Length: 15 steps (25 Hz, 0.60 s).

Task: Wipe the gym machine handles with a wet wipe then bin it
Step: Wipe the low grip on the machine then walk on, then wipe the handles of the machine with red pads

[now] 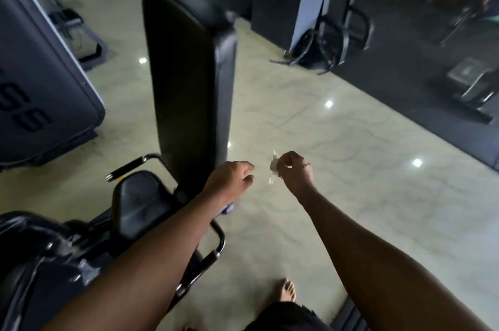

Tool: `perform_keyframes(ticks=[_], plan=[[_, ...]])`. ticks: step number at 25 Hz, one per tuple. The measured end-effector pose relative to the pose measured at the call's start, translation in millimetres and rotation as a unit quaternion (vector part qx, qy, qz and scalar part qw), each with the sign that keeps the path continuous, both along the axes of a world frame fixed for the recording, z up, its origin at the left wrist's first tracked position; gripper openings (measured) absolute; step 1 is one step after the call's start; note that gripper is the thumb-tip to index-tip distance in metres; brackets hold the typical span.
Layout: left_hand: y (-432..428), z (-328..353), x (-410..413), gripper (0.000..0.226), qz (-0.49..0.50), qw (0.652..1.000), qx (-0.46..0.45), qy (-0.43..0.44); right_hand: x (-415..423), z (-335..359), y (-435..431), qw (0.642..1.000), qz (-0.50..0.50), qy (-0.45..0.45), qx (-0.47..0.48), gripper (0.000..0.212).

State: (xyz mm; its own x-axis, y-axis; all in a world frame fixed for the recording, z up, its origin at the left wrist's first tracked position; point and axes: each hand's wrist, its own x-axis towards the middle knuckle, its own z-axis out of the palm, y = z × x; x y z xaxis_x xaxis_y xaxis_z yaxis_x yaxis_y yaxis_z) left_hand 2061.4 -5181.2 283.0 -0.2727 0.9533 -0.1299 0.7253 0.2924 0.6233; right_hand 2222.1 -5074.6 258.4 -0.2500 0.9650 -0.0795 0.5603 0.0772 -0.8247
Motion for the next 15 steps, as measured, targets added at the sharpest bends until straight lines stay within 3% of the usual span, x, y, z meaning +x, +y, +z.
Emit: perform_keyframes(ticks=[10, 15], plan=[[263.1, 89.6, 84.3, 0.032, -0.032, 0.995, 0.066, 0.063, 131.6, 82.1, 247.4, 0.996, -0.061, 0.047, 0.046, 0.025], [389.1, 102.3, 95.7, 0.032, -0.053, 0.992, 0.081, 0.086, 151.2, 96.6, 369.2, 0.991, -0.076, 0.088, 0.071, 0.012]])
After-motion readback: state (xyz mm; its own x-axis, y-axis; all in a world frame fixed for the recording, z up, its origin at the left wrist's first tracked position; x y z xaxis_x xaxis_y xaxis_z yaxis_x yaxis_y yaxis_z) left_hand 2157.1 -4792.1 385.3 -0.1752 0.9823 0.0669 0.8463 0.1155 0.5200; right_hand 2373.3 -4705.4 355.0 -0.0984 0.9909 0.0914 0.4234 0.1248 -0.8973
